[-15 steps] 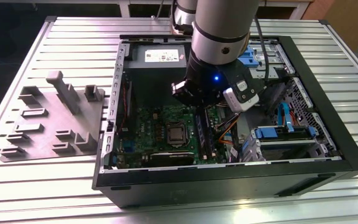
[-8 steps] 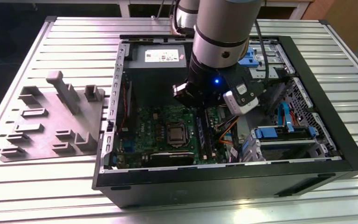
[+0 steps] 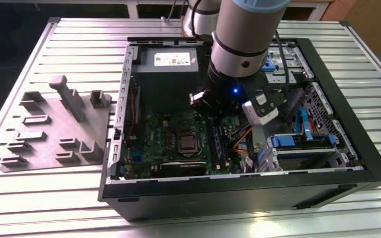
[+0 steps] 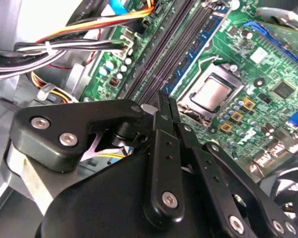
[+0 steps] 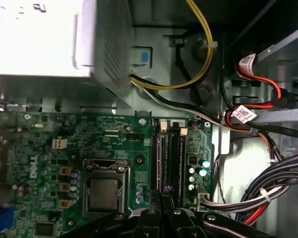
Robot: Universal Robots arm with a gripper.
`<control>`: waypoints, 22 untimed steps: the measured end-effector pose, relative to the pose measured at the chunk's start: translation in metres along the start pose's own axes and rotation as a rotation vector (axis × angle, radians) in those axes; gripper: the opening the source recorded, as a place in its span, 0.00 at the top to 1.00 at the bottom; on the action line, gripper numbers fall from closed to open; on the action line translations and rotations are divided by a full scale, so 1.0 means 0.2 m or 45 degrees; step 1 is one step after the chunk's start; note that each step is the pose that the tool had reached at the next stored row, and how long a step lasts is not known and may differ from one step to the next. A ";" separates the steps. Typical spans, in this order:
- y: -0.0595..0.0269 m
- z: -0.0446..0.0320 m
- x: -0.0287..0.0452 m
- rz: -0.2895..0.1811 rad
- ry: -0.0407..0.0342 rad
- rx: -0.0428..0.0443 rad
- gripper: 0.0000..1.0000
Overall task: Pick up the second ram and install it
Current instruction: 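Insert the second ram into the second slot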
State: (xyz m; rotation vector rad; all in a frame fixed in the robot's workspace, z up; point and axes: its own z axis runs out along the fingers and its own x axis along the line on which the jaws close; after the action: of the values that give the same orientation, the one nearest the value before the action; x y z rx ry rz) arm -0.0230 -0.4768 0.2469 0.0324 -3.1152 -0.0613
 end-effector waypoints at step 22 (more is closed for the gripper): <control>-0.004 0.084 -0.003 0.000 0.0002 0.000 0.88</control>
State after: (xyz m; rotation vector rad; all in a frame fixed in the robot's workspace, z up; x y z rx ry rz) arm -0.0228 -0.4768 0.2300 0.0324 -3.1150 -0.0610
